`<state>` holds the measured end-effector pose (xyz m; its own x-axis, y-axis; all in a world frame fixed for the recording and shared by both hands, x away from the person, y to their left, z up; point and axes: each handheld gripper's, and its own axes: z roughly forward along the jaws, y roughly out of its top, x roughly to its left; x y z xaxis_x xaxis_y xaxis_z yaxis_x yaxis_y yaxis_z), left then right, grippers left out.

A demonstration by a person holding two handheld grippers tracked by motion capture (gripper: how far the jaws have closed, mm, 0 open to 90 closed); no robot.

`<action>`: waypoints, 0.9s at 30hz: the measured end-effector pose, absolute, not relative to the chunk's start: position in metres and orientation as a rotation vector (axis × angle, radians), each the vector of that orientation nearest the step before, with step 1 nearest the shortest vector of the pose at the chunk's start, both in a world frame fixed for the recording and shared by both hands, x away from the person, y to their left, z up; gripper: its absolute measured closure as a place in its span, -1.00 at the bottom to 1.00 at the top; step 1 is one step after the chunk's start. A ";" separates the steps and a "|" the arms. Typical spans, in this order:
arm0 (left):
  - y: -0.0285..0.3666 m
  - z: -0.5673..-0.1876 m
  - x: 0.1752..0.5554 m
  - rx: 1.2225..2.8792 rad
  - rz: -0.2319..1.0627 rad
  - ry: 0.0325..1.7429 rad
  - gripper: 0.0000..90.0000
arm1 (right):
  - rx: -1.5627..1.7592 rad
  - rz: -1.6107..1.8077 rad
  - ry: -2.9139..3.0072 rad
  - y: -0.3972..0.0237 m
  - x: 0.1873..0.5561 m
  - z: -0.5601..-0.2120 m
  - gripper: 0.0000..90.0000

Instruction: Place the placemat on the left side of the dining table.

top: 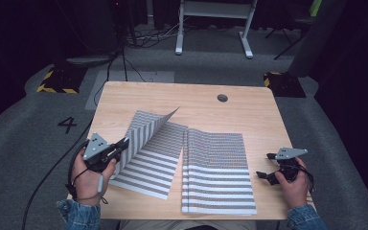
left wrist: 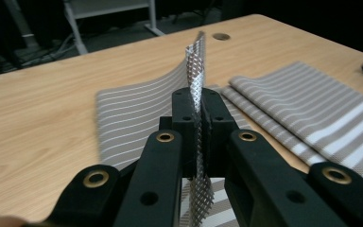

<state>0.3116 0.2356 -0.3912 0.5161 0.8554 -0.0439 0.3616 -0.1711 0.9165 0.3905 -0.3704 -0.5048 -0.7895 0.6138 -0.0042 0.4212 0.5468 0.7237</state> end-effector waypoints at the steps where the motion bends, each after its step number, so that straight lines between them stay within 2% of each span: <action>1: 0.240 -0.390 0.311 1.746 0.628 1.036 0.92 | 0.865 1.080 2.528 -0.370 0.390 -0.505 -0.91; 10: 0.282 -0.388 0.302 1.657 0.778 1.162 0.91 | 0.865 1.080 2.528 -0.370 0.390 -0.505 -0.91; 21: 0.318 -0.394 0.294 1.571 0.881 1.288 0.86 | 0.864 1.080 2.528 -0.370 0.391 -0.505 -0.91; 23: 0.324 -0.396 0.294 1.545 0.911 1.311 0.77 | 0.864 1.080 2.528 -0.370 0.391 -0.505 -0.91; 24: 0.328 -0.397 0.294 1.527 0.934 1.329 0.66 | 0.864 1.080 2.528 -0.370 0.391 -0.505 -0.91; 27: 0.335 -0.397 0.292 1.476 1.037 1.419 0.12 | 0.863 1.080 2.528 -0.370 0.391 -0.505 -0.91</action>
<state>0.2919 0.3350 -0.3971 0.0250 0.9995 0.0203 0.3223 -0.0273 0.9462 0.3905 -0.3704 -0.5048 -0.7899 0.6132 -0.0047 0.4207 0.5473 0.7235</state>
